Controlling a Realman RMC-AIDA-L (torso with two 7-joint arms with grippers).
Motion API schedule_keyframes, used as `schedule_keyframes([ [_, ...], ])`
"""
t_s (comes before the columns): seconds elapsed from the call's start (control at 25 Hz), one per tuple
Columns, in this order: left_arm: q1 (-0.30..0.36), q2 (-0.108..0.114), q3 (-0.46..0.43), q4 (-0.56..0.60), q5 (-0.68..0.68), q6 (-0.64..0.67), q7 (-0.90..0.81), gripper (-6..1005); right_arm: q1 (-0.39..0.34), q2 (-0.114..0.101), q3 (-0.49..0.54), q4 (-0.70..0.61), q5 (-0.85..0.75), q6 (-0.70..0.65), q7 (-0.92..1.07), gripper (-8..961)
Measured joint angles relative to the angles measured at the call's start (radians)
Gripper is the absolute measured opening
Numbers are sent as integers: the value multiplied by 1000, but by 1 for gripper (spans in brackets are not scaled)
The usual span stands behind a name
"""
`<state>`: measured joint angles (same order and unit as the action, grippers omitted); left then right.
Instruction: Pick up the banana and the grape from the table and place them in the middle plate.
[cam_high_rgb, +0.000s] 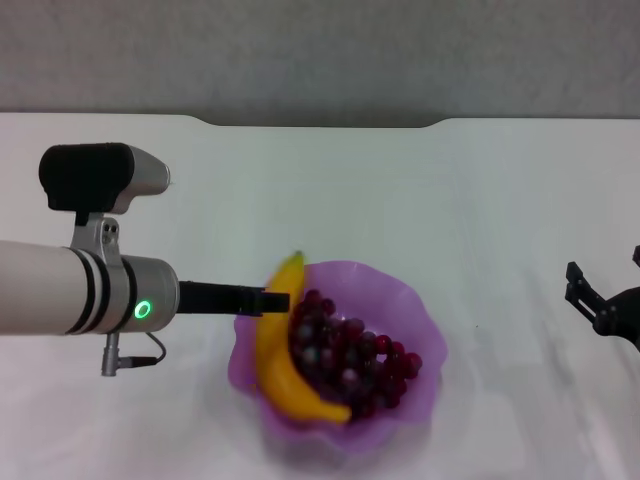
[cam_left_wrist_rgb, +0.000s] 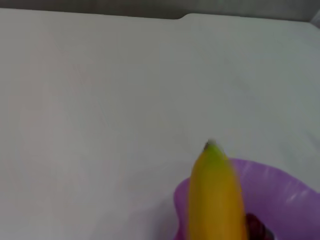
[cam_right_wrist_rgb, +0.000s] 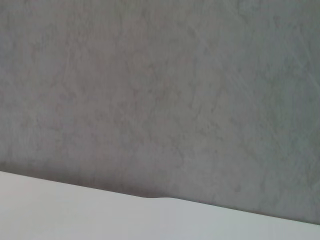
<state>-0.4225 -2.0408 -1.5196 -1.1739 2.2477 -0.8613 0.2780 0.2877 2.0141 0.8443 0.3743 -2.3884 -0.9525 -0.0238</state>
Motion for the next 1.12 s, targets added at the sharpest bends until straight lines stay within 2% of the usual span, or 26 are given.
schedule_keyframes([
  [0.08,1,0,0,0,-18,10,4,525,1,0,1,0,0,0,0,901],
  [0.32,17,1,1,-39,-26,31,15,747,1,0,0,0,0,7,1,901],
  [0.4,62,4,-12,-99,-25,52,44,783,1,0,0,0,0,8,1,901],
  [0.48,134,4,-34,-186,-30,96,105,820,1,0,0,0,0,8,1,901],
  [0.52,201,4,-63,-247,-64,157,190,838,1,0,1,0,0,8,5,901],
  [0.56,201,4,-63,-247,-64,157,190,857,1,0,1,0,0,8,5,901],
  [0.64,249,4,-93,-258,-145,226,298,893,2,0,2,0,0,6,17,901],
  [0.76,305,2,-114,-203,-375,354,552,894,5,0,0,0,-4,0,40,901],
  [0.88,315,-1,-118,-69,-706,457,920,894,6,0,-1,0,-4,-2,48,900],
  [0.92,284,2,-143,59,-952,459,1153,894,8,0,-2,0,-3,-3,55,900],
  [0.96,284,2,-143,59,-952,459,1153,894,8,0,-2,0,-3,-3,55,900],
  [1.08,236,4,-209,240,-1252,347,1498,893,15,0,-1,-9,-1,2,51,900],
  [1.12,232,-2,-234,307,-1422,253,1761,893,20,0,-1,-14,-1,5,51,900],
])
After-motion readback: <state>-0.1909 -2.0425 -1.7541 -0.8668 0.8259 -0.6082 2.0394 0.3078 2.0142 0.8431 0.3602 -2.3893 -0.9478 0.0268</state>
